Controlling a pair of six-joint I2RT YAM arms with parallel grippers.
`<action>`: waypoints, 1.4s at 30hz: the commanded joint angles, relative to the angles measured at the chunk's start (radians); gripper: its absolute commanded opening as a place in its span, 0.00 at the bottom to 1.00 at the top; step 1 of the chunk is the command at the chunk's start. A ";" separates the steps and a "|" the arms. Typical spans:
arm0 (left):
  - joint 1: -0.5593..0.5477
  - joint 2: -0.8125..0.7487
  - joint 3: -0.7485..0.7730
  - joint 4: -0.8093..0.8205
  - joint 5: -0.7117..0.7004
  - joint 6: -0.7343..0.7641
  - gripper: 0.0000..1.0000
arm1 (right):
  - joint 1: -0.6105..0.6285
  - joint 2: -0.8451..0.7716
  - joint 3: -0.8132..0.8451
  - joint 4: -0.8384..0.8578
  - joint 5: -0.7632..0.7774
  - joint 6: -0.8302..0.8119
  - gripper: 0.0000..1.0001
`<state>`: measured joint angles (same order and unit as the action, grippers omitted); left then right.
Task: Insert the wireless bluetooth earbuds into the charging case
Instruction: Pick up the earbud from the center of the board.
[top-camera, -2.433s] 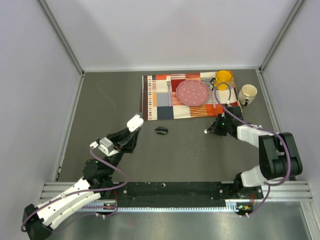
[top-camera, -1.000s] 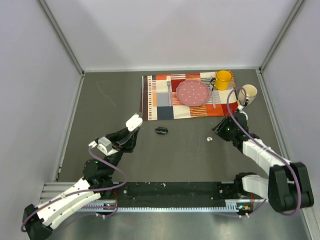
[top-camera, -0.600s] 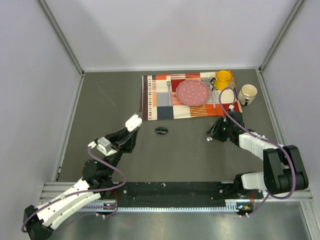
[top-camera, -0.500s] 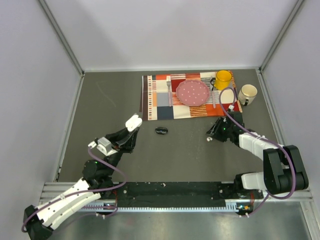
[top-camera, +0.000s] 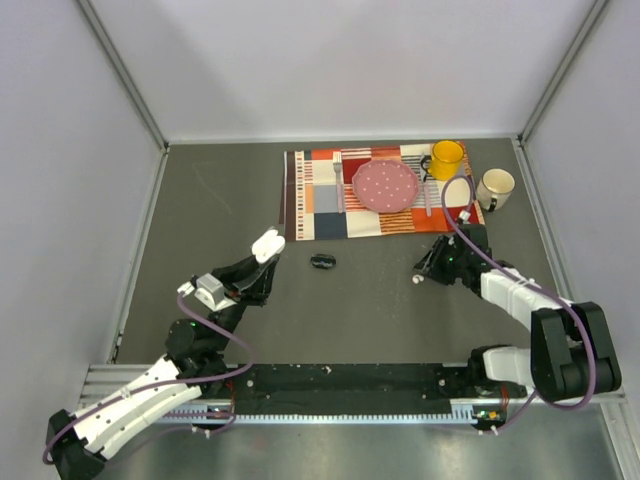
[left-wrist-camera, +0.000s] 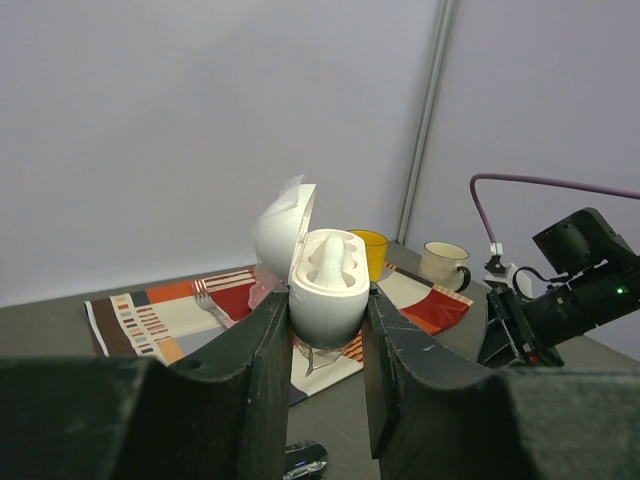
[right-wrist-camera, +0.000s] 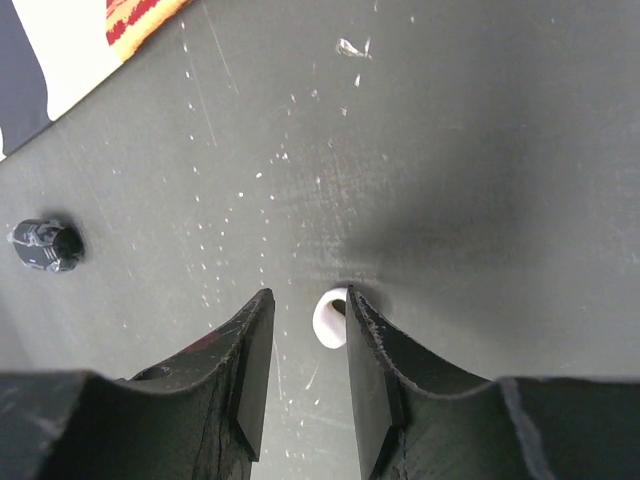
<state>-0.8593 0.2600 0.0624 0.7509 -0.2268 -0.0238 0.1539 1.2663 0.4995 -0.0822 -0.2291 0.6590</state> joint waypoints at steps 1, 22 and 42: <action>-0.001 0.008 0.007 0.041 -0.005 -0.001 0.00 | 0.001 -0.041 -0.013 -0.025 0.024 0.002 0.34; -0.003 0.019 0.005 0.047 -0.006 -0.005 0.00 | 0.053 -0.050 -0.038 -0.045 0.057 0.034 0.30; -0.003 0.018 0.002 0.050 -0.011 -0.005 0.00 | 0.064 -0.091 -0.007 -0.085 0.103 -0.047 0.28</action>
<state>-0.8593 0.2737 0.0624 0.7555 -0.2272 -0.0246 0.2077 1.1782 0.4450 -0.1677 -0.1471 0.6804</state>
